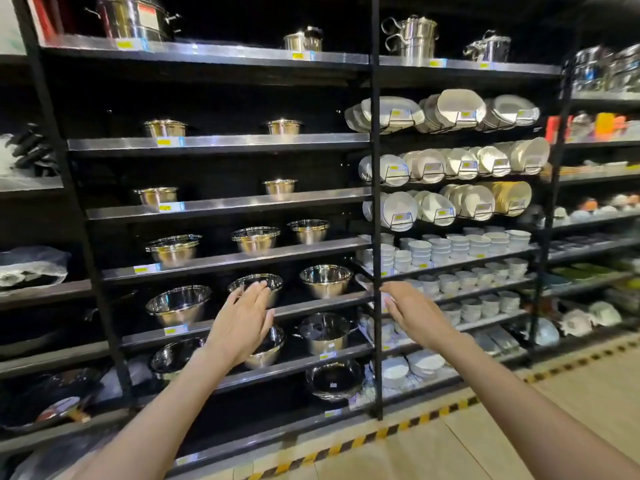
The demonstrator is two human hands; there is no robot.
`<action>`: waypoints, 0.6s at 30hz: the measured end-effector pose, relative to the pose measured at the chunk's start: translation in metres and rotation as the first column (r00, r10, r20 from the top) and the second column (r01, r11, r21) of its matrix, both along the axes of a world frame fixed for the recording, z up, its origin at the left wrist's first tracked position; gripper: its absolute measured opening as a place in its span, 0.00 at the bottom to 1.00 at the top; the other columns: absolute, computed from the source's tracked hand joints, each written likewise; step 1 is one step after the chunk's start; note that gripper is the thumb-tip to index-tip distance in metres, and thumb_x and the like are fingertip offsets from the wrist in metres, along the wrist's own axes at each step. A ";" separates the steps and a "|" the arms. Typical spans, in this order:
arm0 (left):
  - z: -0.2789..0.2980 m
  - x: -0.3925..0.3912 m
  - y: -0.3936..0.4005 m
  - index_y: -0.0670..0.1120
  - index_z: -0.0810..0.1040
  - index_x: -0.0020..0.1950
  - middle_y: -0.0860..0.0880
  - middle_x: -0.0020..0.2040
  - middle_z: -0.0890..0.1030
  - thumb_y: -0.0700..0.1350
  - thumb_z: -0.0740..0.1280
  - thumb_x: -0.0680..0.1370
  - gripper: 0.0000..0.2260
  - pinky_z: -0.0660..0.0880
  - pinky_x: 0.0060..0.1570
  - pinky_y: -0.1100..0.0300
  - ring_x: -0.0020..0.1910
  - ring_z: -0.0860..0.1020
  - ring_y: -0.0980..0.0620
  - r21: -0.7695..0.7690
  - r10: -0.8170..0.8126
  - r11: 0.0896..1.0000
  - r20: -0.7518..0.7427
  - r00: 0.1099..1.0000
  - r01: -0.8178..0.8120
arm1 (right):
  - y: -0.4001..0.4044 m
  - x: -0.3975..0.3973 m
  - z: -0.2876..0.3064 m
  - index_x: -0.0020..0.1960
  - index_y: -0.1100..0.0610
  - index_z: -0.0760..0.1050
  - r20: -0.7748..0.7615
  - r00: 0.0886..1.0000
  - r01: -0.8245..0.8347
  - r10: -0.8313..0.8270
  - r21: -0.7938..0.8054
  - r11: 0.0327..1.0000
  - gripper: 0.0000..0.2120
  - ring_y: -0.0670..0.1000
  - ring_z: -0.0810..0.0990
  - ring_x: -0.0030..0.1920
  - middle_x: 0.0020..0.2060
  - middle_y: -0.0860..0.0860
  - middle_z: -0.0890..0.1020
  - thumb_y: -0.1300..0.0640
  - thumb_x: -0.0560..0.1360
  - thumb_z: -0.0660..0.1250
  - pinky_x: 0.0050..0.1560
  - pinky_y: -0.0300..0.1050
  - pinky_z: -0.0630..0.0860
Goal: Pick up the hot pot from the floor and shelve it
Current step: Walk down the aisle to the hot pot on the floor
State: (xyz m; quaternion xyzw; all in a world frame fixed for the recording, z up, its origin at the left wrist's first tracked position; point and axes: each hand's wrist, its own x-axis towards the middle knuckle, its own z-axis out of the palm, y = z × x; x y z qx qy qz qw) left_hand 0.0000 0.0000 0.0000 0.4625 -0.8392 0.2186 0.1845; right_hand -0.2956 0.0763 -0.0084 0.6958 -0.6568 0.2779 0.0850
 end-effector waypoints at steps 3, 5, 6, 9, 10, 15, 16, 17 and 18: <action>-0.008 -0.046 -0.035 0.42 0.63 0.70 0.44 0.73 0.66 0.50 0.53 0.80 0.21 0.57 0.73 0.51 0.72 0.64 0.49 0.018 -0.092 0.996 -0.047 0.995 0.093 | -0.016 -0.042 -0.009 0.55 0.56 0.70 0.023 0.998 0.053 -0.052 -0.011 0.999 0.10 0.55 0.73 0.53 0.51 0.54 0.76 0.54 0.80 0.52 0.54 0.52 0.72; -0.013 -0.088 -0.060 0.42 0.64 0.70 0.44 0.72 0.67 0.50 0.53 0.80 0.21 0.59 0.73 0.51 0.72 0.64 0.49 0.040 -0.162 0.986 -0.048 0.986 0.164 | -0.027 -0.079 -0.015 0.60 0.57 0.70 0.004 0.990 0.138 -0.138 0.031 0.990 0.14 0.57 0.74 0.59 0.58 0.56 0.77 0.54 0.81 0.51 0.59 0.55 0.72; -0.018 -0.111 -0.072 0.42 0.64 0.70 0.44 0.72 0.68 0.50 0.54 0.80 0.21 0.59 0.72 0.51 0.71 0.65 0.49 0.055 -0.196 0.979 -0.050 0.979 0.198 | -0.032 -0.098 -0.019 0.63 0.57 0.69 0.009 0.985 0.174 -0.174 0.036 0.984 0.15 0.58 0.73 0.61 0.60 0.56 0.76 0.54 0.81 0.51 0.60 0.55 0.72; -0.022 -0.183 -0.114 0.42 0.67 0.66 0.43 0.67 0.73 0.49 0.55 0.79 0.17 0.65 0.68 0.52 0.67 0.71 0.46 0.095 -0.297 0.948 -0.084 0.951 0.304 | -0.049 -0.158 -0.034 0.64 0.58 0.69 0.010 0.965 0.263 -0.263 0.020 0.965 0.15 0.58 0.73 0.62 0.61 0.56 0.76 0.54 0.81 0.53 0.60 0.53 0.72; -0.022 -0.208 -0.126 0.42 0.69 0.63 0.42 0.64 0.75 0.48 0.56 0.79 0.15 0.68 0.64 0.51 0.64 0.73 0.44 0.113 -0.339 0.930 -0.104 0.935 0.349 | -0.054 -0.179 -0.038 0.63 0.58 0.69 0.010 0.955 0.297 -0.298 0.027 0.954 0.15 0.58 0.73 0.62 0.61 0.56 0.76 0.54 0.80 0.53 0.60 0.53 0.72; -0.039 -0.338 -0.177 0.41 0.66 0.66 0.42 0.65 0.74 0.48 0.56 0.79 0.18 0.64 0.67 0.51 0.65 0.71 0.45 0.141 -0.522 0.835 -0.099 0.847 0.532 | -0.061 -0.280 -0.062 0.65 0.57 0.68 -0.009 0.877 0.481 -0.481 0.052 0.875 0.16 0.54 0.70 0.65 0.65 0.55 0.74 0.54 0.80 0.55 0.66 0.49 0.69; -0.043 -0.364 -0.187 0.41 0.64 0.68 0.43 0.68 0.71 0.48 0.56 0.79 0.19 0.61 0.70 0.52 0.68 0.69 0.47 0.149 -0.559 0.812 -0.076 0.825 0.564 | -0.060 -0.297 -0.065 0.66 0.56 0.67 -0.016 0.856 0.517 -0.517 0.029 0.855 0.16 0.54 0.70 0.67 0.66 0.55 0.73 0.55 0.80 0.56 0.67 0.49 0.68; -0.047 -0.389 -0.195 0.41 0.62 0.70 0.43 0.71 0.68 0.49 0.55 0.79 0.21 0.58 0.72 0.52 0.70 0.66 0.48 0.159 -0.594 0.787 -0.064 0.802 0.596 | -0.057 -0.314 -0.069 0.67 0.56 0.66 -0.036 0.832 0.554 -0.554 0.005 0.832 0.17 0.54 0.69 0.68 0.67 0.55 0.72 0.55 0.79 0.57 0.68 0.49 0.67; -0.050 -0.416 -0.202 0.41 0.60 0.71 0.44 0.73 0.65 0.49 0.55 0.79 0.22 0.56 0.73 0.52 0.72 0.63 0.48 0.176 -0.627 0.759 -0.065 0.776 0.627 | -0.054 -0.330 -0.072 0.68 0.56 0.65 -0.061 0.802 0.595 -0.594 -0.001 0.804 0.19 0.55 0.67 0.69 0.69 0.56 0.70 0.55 0.79 0.58 0.70 0.50 0.65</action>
